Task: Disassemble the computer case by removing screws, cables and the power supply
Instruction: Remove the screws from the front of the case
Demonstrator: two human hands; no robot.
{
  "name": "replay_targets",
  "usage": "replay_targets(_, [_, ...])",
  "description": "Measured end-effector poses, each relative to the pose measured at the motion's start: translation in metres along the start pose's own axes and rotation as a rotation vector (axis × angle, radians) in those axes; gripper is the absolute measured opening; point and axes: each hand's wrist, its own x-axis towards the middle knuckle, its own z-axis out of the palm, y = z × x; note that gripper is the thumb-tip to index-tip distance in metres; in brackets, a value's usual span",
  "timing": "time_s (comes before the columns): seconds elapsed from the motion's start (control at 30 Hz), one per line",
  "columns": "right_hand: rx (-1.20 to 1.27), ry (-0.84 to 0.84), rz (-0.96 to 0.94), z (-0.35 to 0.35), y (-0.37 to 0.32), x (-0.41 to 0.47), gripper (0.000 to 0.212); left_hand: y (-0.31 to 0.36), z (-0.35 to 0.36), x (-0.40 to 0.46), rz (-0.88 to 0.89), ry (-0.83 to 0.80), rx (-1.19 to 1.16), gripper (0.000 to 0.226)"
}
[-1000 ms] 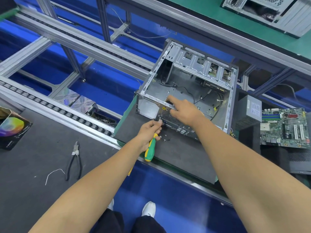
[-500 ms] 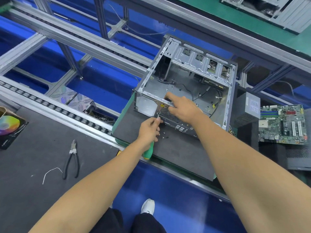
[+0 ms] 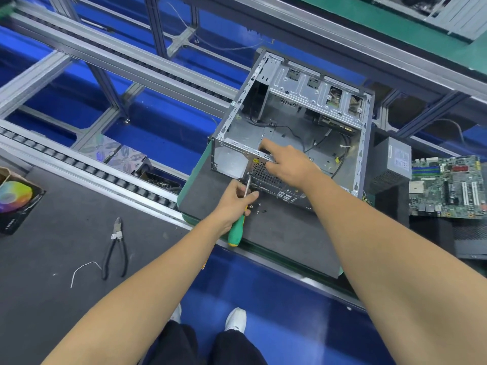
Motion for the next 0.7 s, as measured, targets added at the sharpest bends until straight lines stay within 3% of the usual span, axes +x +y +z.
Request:
replay_targets(0.17, [0.01, 0.006, 0.01, 0.0, 0.0, 0.0, 0.026, -0.001, -0.004, 0.0, 0.091, 0.145, 0.173, 0.027])
replay_targets(0.33, [0.004, 0.009, 0.012, 0.0, 0.001, 0.0, 0.027, -0.005, -0.001, -0.006, 0.169, 0.386, 0.572, 0.024])
replay_targets(0.4, [0.002, 0.011, 0.011, 0.0, 0.001, 0.0, 0.027, -0.006, 0.005, -0.009, 0.222, 0.42, 0.58, 0.022])
replay_targets(0.53, [-0.004, 0.011, 0.009, 0.001, 0.002, 0.0, 0.027, -0.005, 0.003, -0.005, 0.241, 0.254, 0.353, 0.022])
replay_targets(0.7, [-0.008, 0.018, 0.003, 0.001, 0.001, 0.0, 0.027, 0.003, -0.009, -0.001, -0.118, -0.051, -0.223, 0.025])
